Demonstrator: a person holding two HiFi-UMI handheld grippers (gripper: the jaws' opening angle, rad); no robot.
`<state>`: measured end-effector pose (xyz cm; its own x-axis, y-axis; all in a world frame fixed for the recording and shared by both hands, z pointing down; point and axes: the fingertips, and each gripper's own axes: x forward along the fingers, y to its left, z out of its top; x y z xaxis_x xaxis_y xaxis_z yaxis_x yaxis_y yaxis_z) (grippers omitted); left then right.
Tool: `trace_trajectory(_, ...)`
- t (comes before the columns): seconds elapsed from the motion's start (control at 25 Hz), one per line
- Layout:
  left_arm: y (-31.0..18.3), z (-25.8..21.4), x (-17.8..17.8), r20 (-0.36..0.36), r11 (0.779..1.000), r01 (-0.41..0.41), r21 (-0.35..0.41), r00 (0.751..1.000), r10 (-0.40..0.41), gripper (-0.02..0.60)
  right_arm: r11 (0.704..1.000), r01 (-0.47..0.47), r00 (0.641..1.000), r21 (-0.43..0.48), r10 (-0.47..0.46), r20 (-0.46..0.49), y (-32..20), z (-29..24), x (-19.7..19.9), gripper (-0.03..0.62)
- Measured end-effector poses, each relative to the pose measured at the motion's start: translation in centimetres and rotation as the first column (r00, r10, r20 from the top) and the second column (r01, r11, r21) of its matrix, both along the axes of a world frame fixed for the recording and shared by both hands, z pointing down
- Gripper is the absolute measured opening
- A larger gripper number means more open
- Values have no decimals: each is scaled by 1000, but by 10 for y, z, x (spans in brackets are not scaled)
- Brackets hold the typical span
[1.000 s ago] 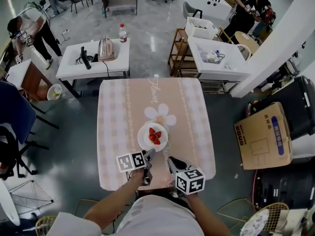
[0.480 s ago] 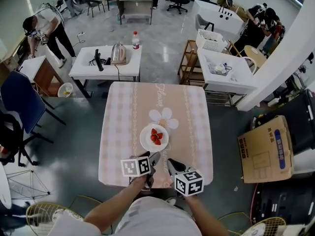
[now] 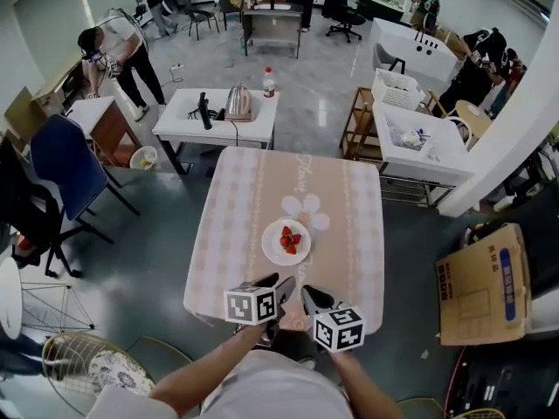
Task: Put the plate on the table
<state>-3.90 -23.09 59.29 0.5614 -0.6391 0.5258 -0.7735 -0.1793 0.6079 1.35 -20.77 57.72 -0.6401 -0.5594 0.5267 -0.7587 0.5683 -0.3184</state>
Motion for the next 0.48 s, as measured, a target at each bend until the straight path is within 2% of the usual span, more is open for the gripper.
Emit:
trace_trajectory(0.2, 14, -20, 0, 72, 996, -37, 82, 997, 31, 190, 999, 21, 998, 26, -22, 59, 6, -18, -8, 5)
trace_trajectory(0.28, 17, -29, 1, 80, 993, -40, 112, 996, 31, 184, 998, 37, 997, 51, -40, 65, 9, -27, -10, 5)
trace_trajectory(0.48, 29, -49, 3, 100, 983, -23, 181, 995, 4, 83, 992, 74, 995, 98, -79, 54, 19, -39, -10, 3)
